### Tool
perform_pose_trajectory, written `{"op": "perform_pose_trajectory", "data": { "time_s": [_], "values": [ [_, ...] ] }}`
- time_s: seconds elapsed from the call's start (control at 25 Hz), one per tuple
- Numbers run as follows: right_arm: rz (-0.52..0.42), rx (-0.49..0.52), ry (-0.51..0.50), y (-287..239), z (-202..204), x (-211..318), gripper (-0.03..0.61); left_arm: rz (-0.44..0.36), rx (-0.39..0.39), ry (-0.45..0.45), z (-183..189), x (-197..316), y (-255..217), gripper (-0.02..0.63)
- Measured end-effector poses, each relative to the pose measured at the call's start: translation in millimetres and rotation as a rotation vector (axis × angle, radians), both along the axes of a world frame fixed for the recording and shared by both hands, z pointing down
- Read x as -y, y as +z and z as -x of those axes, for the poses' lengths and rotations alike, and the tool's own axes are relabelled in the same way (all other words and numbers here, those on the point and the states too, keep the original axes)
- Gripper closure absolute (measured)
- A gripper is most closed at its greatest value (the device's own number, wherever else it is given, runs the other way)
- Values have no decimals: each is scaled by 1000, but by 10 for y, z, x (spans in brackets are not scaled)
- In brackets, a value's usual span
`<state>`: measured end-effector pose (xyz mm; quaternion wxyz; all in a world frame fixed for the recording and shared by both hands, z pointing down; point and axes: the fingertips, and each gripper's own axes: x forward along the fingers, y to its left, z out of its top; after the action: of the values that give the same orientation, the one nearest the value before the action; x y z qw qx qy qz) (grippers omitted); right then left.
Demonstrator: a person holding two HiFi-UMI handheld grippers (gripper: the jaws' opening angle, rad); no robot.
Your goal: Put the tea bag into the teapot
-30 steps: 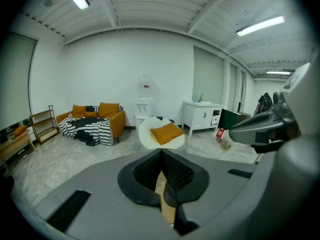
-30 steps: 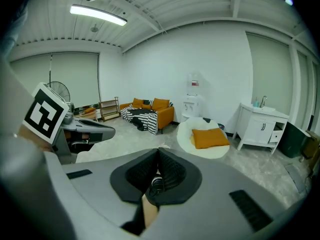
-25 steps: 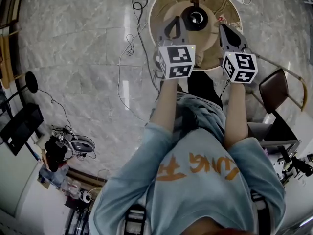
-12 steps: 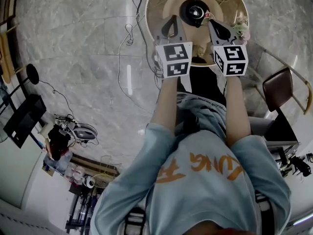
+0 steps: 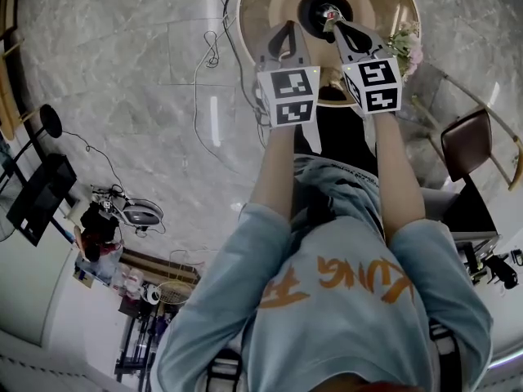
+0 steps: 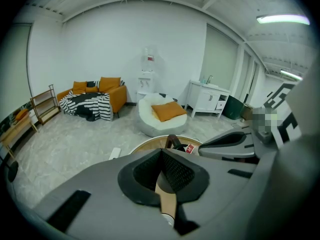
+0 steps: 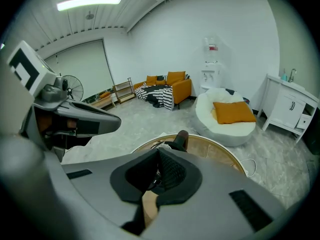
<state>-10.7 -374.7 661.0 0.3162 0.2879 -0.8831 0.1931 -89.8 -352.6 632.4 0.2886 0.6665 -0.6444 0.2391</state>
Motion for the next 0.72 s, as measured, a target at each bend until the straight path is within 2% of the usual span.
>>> {"op": "perform_pose_trajectory", "data": {
  "time_s": [0.28,0.72],
  "values": [
    [23,-6,-13,139,112,78,565,25,-9,2,25,46,120,589],
    [44,-27,46,309,120,178,565,37,-22,28,-19,98,165,589]
  ]
}}
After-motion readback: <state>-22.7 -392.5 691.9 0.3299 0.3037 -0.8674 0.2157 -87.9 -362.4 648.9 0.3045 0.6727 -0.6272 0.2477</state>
